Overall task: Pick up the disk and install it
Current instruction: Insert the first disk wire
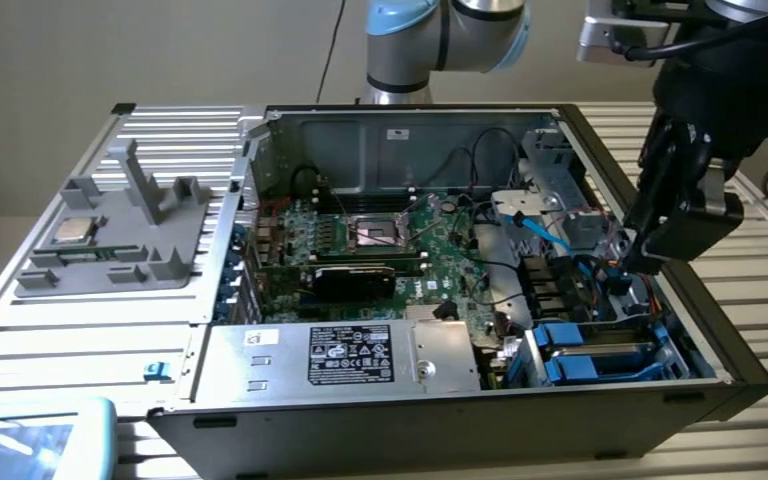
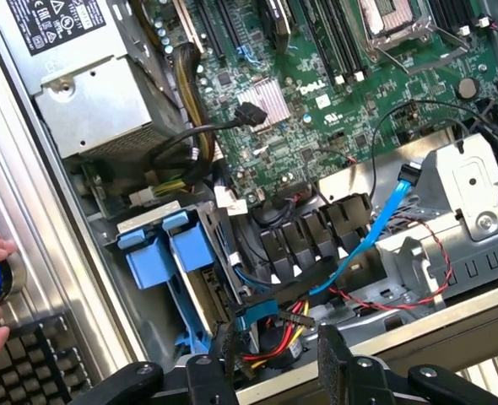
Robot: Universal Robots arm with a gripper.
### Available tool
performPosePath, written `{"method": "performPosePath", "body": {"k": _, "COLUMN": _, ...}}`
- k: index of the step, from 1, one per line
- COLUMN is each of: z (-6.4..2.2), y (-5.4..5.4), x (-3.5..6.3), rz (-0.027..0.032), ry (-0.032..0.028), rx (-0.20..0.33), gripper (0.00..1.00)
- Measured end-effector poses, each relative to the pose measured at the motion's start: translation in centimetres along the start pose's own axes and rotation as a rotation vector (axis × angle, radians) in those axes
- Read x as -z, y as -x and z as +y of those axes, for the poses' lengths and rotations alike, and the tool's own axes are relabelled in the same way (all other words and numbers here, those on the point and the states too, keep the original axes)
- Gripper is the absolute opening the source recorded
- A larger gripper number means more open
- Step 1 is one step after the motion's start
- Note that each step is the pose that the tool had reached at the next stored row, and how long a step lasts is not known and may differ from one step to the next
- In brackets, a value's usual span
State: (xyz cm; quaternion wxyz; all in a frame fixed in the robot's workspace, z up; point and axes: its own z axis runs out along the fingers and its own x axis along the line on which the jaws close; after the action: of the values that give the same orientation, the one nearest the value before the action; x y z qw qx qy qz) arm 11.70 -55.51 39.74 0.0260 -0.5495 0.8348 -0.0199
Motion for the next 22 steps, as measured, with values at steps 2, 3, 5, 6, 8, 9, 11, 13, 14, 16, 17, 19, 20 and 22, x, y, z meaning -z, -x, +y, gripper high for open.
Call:
{"method": "performPosePath", "body": {"k": 2, "z": -0.05, "y": -0.1, "x": 0.00, "rz": -0.0026, "ry": 0.0043, "rx": 0.002, "gripper": 0.52}}
{"method": "performPosePath", "body": {"k": 3, "z": -0.11, "y": -0.3, "x": 0.01, "rz": -0.0027, "ry": 0.0061, "rx": 0.003, "gripper": 0.52}}
{"method": "performPosePath", "body": {"k": 5, "z": -0.34, "y": -0.8, "x": -0.01, "rz": -0.0076, "ry": 0.0106, "rx": 0.003, "gripper": 0.52}}
{"method": "performPosePath", "body": {"k": 6, "z": -0.47, "y": -1.1, "x": -0.01, "rz": -0.0128, "ry": 0.0128, "rx": 0.002, "gripper": 0.52}}
{"method": "performPosePath", "body": {"k": 8, "z": -0.74, "y": -1.7, "x": -0.01, "rz": -0.0251, "ry": 0.0183, "rx": 0.002, "gripper": 0.52}}
{"method": "performPosePath", "body": {"k": 9, "z": -0.86, "y": -2.0, "x": -0.01, "rz": -0.0323, "ry": 0.0214, "rx": 0.001, "gripper": 0.52}}
{"method": "performPosePath", "body": {"k": 11, "z": -1.10, "y": -2.6, "x": -0.01, "rz": -0.0500, "ry": 0.0290, "rx": 0.000, "gripper": 0.52}}
{"method": "performPosePath", "body": {"k": 13, "z": -1.34, "y": -3.1, "x": -0.01, "rz": -0.0676, "ry": 0.0367, "rx": -0.001, "gripper": 0.52}}
{"method": "performPosePath", "body": {"k": 14, "z": -1.46, "y": -3.4, "x": -0.01, "rz": -0.0736, "ry": 0.0393, "rx": -0.002, "gripper": 0.52}}
{"method": "performPosePath", "body": {"k": 16, "z": -1.71, "y": -4.0, "x": -0.02, "rz": -0.0821, "ry": 0.0432, "rx": -0.002, "gripper": 0.52}}
{"method": "performPosePath", "body": {"k": 17, "z": -1.79, "y": -4.2, "x": -0.03, "rz": -0.0850, "ry": 0.0448, "rx": -0.002, "gripper": 0.52}}
{"method": "performPosePath", "body": {"k": 19, "z": -1.85, "y": -4.3, "x": -0.08, "rz": -0.0883, "ry": 0.0471, "rx": 0.004, "gripper": 0.52}}
{"method": "performPosePath", "body": {"k": 20, "z": -1.86, "y": -4.3, "x": -0.09, "rz": -0.0891, "ry": 0.0480, "rx": 0.016, "gripper": 0.52}}
{"method": "performPosePath", "body": {"k": 22, "z": -1.87, "y": -4.3, "x": -0.15, "rz": -0.0909, "ry": 0.0506, "rx": 0.051, "gripper": 0.52}}
